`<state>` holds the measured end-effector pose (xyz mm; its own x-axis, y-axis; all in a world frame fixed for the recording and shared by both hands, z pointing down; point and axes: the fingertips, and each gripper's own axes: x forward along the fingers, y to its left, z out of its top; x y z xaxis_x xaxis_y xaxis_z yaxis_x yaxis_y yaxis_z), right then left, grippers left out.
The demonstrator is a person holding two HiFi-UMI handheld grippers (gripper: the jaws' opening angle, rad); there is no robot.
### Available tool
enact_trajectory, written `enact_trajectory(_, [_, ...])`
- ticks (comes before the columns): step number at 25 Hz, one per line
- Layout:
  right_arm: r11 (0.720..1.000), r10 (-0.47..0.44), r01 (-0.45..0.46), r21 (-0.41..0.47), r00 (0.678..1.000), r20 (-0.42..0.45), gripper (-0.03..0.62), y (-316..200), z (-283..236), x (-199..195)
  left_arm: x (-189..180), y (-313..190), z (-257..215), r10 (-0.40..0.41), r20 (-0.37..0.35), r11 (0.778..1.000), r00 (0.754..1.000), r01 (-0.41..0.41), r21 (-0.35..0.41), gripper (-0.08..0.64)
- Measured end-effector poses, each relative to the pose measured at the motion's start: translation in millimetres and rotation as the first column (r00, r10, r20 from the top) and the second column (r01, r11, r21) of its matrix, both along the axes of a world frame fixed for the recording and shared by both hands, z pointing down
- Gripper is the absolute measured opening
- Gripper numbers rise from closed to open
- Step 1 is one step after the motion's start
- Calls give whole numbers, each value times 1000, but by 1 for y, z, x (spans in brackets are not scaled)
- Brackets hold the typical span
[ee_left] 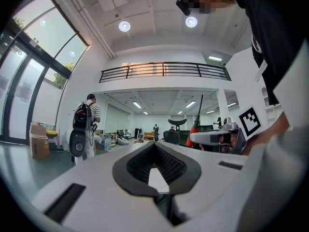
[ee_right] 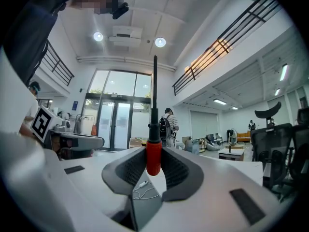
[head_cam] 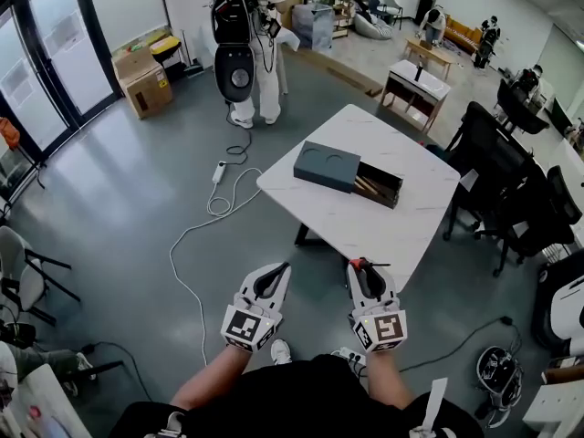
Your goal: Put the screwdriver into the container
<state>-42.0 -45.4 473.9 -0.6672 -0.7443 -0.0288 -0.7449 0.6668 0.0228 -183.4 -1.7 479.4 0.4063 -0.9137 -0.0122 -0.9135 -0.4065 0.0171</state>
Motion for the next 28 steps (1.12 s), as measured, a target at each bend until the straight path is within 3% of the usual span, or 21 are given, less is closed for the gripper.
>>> enact_trajectory(14, [994,105,-105,5,994,15,112,-54,8,12,10,-63,5,99,16,995,995,-99,11,6])
enact_trajectory(19, [996,89,-88,-9,993,75,110,-91,4,32,32,-103,5,119,46,993,992,-120,19,6])
enact_trajectory(28, [995,95,-95,-11,995,31,110,-161,11,55,60,-177,5,126,47,992,991,-127,11,6])
